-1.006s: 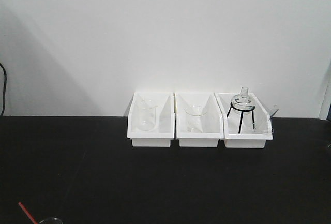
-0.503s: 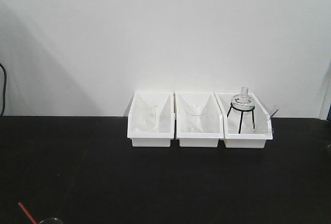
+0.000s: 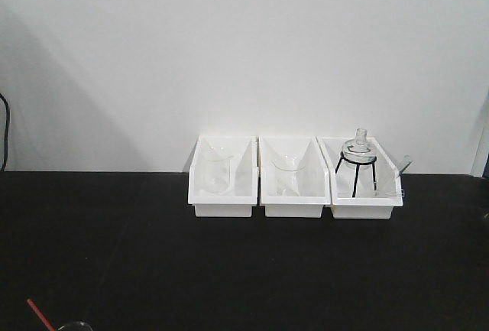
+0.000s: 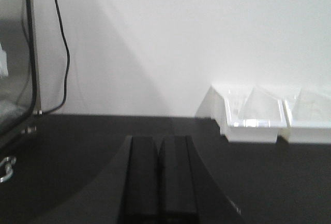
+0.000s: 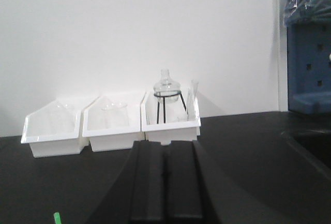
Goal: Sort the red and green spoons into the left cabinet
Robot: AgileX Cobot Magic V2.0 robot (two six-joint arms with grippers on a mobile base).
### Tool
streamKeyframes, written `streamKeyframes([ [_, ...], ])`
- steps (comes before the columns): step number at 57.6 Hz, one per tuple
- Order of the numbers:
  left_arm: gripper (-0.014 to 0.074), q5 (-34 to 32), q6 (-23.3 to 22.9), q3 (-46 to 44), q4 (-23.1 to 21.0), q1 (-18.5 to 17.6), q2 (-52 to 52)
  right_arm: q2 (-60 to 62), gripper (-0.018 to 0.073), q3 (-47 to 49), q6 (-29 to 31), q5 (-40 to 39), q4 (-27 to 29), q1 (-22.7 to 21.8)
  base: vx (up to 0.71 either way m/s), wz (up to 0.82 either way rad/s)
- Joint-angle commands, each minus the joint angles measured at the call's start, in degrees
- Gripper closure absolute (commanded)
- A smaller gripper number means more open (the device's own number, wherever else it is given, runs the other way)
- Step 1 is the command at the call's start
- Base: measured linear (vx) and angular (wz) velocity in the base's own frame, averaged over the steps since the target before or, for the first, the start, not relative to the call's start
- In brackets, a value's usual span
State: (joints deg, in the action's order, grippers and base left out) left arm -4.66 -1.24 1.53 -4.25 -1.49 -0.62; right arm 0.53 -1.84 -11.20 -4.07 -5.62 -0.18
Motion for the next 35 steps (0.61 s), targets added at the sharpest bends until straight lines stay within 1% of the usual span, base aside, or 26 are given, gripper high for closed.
streamKeyframes([
  [1, 0.0597, -10.3, -0.59, 0.23, -0.12, 0.06, -1.05, 0.69, 0.0562, 2.25, 0.22, -5.36, -0.38, 0.06, 0.0, 0.0],
  [5, 0.0597, -13.74, -0.64, -0.58, -0.6, 0.06, -1.05, 0.69, 0.0562, 4.7, 0.22, -3.66, -0.63, 0.06, 0.0, 0.0],
  [9, 0.0597, -12.83, -0.64, -3.36, -0.51, 0.06, -0.92, 0.25, 0.0562, 9.19, 0.8, 0.11, -2.17, 0.06, 0.0, 0.0],
  [13, 0.0597, -7.88, -0.64, -7.78, -0.51, 0.06, -0.02, -1.49, 0.0562, 13.76, 1.12, 3.74, -3.96, 0.06, 0.0, 0.0],
  [16, 0.0597, -2.88, -0.64, -11.26, -0.51, 0.06, 1.47, -3.99, 0.0562, 18.15, 1.12, 8.07, -5.68, 0.06, 0.0, 0.0],
  [22, 0.0597, 5.18, -0.4, -19.69, -0.46, 0.06, 7.68, -10.69, 0.0562, 26.12, 1.12, 13.15, -6.84, 0.06, 0.0, 0.0],
  [28, 0.0597, 7.76, -0.02, -26.42, -0.45, 0.06, 15.36, -18.15, 0.0562, 33.18, 1.12, 15.67, -6.64, 0.06, 0.0, 0.0],
  [35, 0.0597, 9.05, 0.03, -31.61, -0.45, 0.06, 24.37, -25.5, 0.0562, 38.0, 1.12, 17.01, -6.58, 0.06, 0.0, 0.0],
])
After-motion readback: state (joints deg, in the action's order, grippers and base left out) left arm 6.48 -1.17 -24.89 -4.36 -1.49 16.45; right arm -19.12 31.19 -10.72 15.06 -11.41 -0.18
